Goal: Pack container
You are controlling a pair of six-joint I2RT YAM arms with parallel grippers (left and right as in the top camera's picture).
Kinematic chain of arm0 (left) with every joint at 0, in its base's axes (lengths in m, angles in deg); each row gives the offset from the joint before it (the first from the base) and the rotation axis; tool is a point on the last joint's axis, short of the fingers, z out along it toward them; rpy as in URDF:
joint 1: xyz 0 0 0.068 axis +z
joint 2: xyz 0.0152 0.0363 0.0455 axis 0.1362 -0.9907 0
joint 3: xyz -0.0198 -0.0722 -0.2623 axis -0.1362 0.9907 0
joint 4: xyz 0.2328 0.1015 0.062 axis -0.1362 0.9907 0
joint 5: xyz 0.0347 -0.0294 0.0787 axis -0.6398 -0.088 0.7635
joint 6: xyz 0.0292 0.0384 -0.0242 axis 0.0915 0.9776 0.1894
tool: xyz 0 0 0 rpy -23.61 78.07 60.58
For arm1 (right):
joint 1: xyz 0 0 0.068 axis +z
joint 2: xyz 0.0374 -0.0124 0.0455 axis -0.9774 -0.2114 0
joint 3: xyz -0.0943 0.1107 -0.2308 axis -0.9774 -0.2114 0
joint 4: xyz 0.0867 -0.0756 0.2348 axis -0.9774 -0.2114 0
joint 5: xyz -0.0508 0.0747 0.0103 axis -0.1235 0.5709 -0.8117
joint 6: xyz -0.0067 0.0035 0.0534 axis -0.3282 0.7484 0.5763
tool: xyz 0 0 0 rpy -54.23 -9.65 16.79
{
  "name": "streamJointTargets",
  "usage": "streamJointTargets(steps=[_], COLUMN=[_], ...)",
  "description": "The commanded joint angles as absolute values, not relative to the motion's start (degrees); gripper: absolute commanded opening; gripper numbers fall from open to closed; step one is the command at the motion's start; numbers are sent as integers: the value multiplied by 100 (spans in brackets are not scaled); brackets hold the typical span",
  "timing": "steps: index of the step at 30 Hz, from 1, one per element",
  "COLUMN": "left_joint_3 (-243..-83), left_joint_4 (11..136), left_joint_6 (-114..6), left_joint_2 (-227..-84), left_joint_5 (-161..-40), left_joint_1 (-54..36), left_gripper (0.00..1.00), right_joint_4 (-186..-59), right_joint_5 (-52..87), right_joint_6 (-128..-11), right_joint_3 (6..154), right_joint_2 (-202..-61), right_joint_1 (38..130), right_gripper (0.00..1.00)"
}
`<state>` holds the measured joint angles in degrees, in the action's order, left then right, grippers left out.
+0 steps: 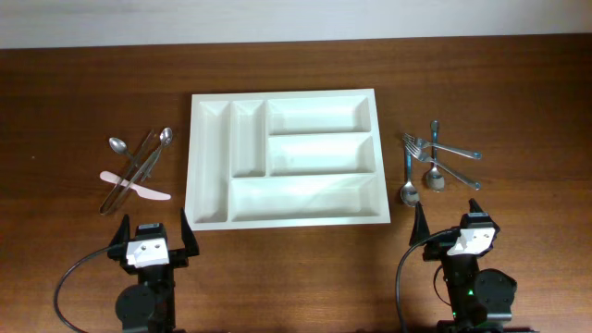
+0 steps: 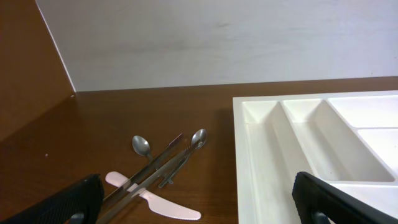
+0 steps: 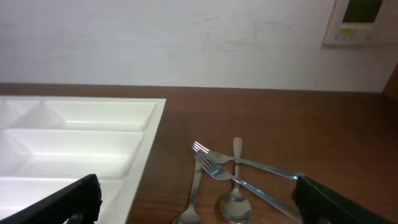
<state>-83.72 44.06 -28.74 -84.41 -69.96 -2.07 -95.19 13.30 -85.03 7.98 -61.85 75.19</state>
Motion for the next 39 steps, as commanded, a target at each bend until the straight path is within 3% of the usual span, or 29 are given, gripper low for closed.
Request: streamJointTargets(steps=[1,7,12,24,30,34,39], left_joint_3=[-8361,-8361,-8361,-8361,-8361,-8361,-8361], left_joint_4=[4436,4436,4436,4436,4436,4436,4436], left_joint_6=[-2819,-2819,-2819,-2819,-2819,-2819,-2819], left_joint_2=[-8388,-8388,-8388,-8388,-8388,-8388,-8388], left_joint_5=[-7060,-7062,-7062,-7062,-7062,-7062,-7060], left_joint_1=[-177,-177,-177,-177,-177,-177,-177], left_gripper=[99,99,99,99,99,99,99], right_joint_4=[-9513,-9594,-10232,-13926,-14828,-14927,-15045], right_joint_5=[1260,1282,1232,1114,2021,2707,2163], right_joint_6=[-7932,-7829,-7836,-8116,-8118,-8122,-8111], right_joint_3=[748,1010,2151,7148,9152,9565,9563], right_joint_2=[-6117,-6205,-6847,-11328,-12952,-13533,-14067], right_joint_1=[7549,7549,7547,7549,7549,7547,7460], right_gripper=[99,99,99,99,99,99,99])
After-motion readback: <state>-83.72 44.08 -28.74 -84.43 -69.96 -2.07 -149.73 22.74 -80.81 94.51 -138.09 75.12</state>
